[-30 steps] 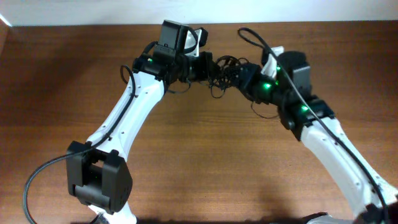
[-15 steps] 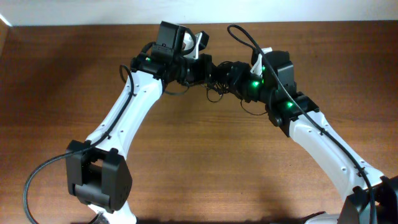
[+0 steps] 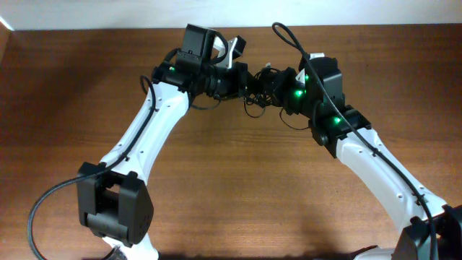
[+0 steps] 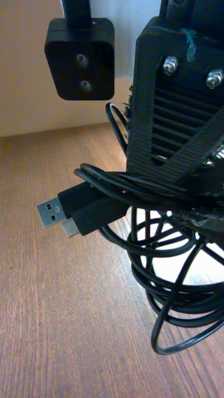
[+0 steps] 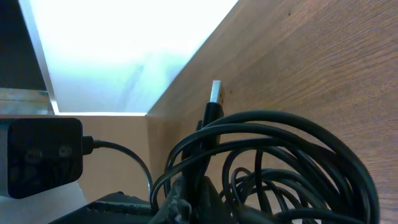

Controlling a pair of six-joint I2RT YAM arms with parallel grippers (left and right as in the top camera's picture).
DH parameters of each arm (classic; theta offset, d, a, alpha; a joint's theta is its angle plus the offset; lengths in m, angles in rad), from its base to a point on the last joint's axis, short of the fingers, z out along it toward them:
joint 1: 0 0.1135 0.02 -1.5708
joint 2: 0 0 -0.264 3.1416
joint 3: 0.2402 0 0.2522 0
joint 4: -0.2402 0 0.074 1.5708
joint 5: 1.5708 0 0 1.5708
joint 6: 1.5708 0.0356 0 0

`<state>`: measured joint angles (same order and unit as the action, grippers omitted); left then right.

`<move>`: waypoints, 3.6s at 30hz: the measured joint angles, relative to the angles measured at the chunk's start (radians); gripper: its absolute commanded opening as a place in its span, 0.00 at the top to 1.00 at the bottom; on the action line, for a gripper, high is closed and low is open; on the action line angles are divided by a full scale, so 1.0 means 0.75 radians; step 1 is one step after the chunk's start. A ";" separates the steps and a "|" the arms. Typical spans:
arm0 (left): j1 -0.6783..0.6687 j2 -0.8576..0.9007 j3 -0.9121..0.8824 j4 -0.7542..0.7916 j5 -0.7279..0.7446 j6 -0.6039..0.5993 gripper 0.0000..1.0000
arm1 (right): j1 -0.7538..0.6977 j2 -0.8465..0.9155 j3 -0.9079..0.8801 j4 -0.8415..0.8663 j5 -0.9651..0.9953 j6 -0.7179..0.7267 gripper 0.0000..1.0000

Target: Untangle cables

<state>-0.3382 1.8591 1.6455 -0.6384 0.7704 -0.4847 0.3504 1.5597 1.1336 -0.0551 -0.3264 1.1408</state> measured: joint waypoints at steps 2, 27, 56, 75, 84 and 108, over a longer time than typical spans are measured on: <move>0.004 0.003 -0.003 0.009 -0.042 0.002 1.00 | -0.004 0.001 -0.001 -0.022 0.006 -0.028 0.96; 0.159 0.002 -0.001 0.159 -0.006 0.072 1.00 | -0.005 -0.275 -0.005 -0.796 -0.163 -0.594 0.59; 0.171 -0.007 0.073 -0.316 0.480 0.715 1.00 | -0.060 -0.113 0.082 -0.468 -0.260 -0.990 0.45; 0.430 -0.011 0.075 -0.322 0.625 0.608 1.00 | -0.497 -0.111 0.128 -0.953 0.042 -0.692 0.91; 0.396 -0.011 0.122 -0.309 0.568 0.603 1.00 | -0.550 -0.111 0.122 -0.819 -0.487 -1.042 0.24; 0.163 -0.011 0.128 -0.009 0.166 0.011 1.00 | -0.034 0.174 0.125 -0.454 -0.401 -0.262 0.27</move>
<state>-0.2161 1.8511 1.7416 -0.6453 0.8951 -0.4767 0.3248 1.6905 1.2270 -0.3954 -0.6273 0.9443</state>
